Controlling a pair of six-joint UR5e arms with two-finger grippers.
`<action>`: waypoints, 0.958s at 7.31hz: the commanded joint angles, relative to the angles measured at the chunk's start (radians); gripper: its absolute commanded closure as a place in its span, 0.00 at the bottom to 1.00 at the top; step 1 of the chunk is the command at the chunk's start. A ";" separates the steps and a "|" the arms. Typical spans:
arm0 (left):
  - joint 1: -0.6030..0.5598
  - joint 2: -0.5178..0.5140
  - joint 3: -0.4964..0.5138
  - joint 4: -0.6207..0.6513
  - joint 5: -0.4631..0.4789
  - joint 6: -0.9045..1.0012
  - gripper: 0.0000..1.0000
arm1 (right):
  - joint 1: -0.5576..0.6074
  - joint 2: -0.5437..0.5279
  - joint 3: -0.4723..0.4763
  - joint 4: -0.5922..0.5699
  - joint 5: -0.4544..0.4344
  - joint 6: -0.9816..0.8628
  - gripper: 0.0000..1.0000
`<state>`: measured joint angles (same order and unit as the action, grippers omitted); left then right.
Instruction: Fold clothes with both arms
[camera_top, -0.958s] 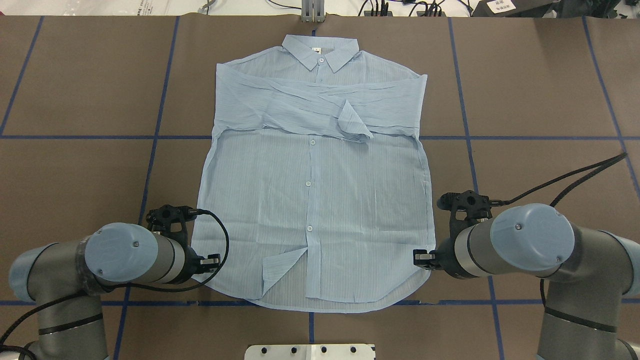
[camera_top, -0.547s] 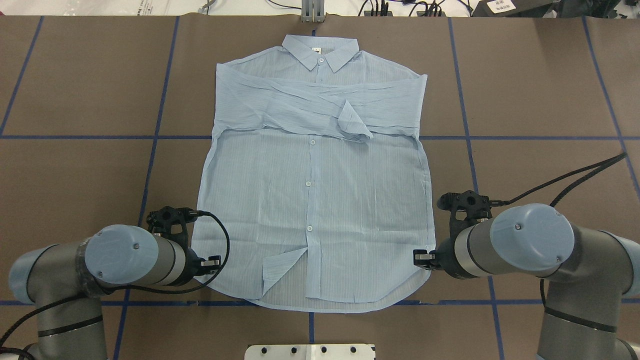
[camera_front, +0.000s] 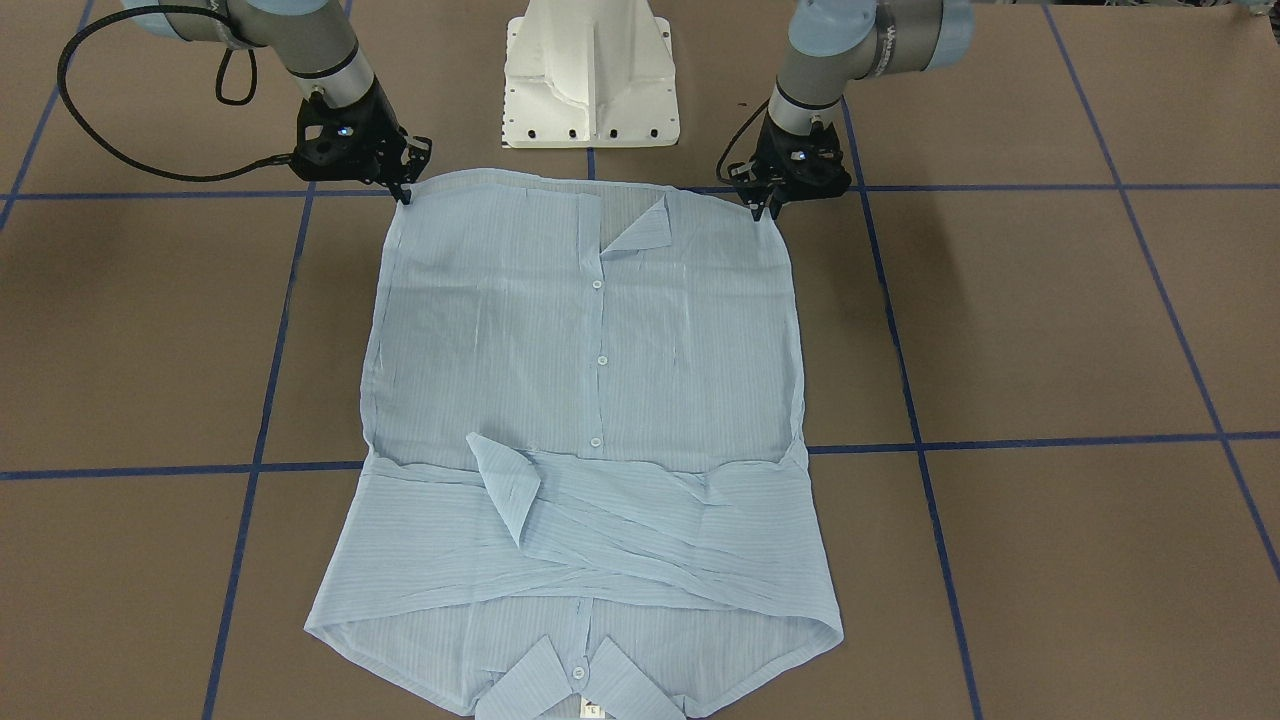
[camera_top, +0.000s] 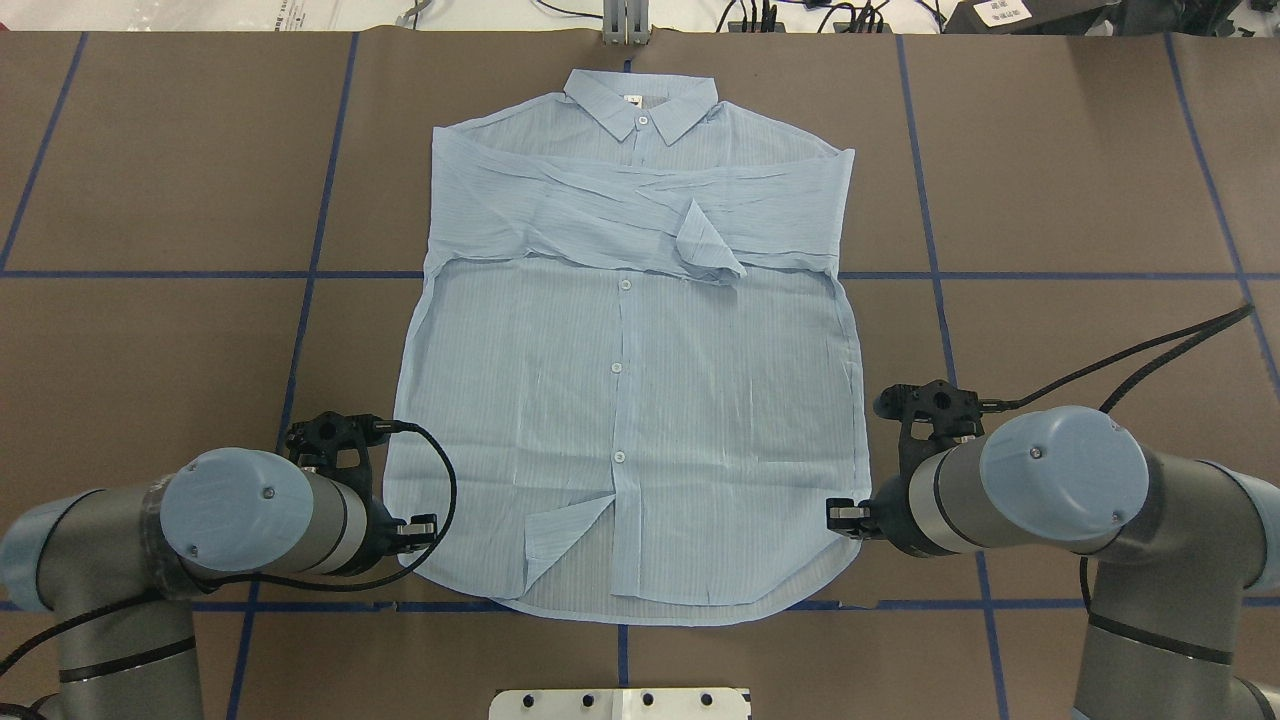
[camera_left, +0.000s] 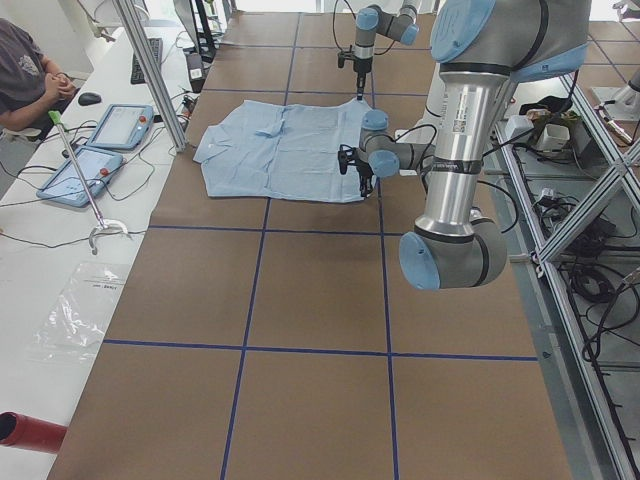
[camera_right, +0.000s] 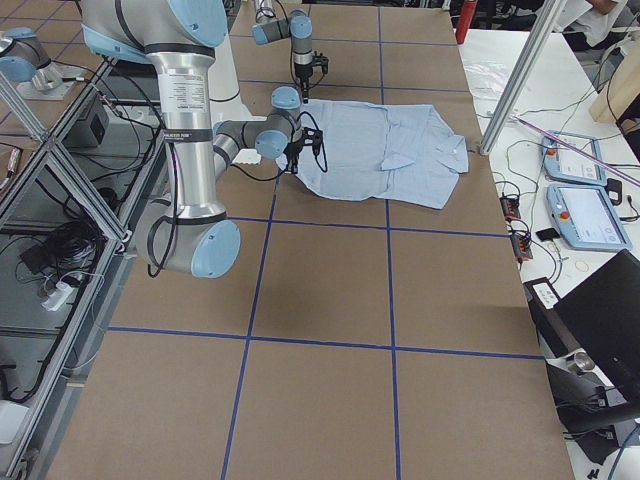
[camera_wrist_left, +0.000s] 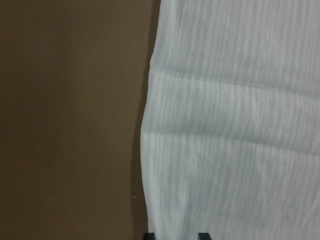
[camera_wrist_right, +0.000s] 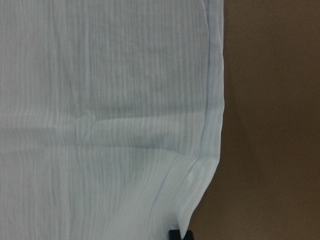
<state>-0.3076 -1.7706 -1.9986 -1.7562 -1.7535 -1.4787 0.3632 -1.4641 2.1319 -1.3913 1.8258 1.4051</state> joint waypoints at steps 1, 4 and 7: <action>0.005 -0.003 0.009 0.003 0.000 0.001 0.75 | 0.000 -0.001 -0.001 0.000 0.001 -0.002 1.00; 0.008 -0.003 0.015 0.003 0.002 0.000 0.72 | -0.001 -0.001 -0.006 0.000 0.000 0.000 1.00; 0.010 -0.004 0.021 0.003 0.002 0.002 0.72 | 0.000 0.001 -0.006 0.000 0.000 -0.002 1.00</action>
<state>-0.2982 -1.7745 -1.9793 -1.7533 -1.7519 -1.4778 0.3623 -1.4642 2.1262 -1.3913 1.8261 1.4042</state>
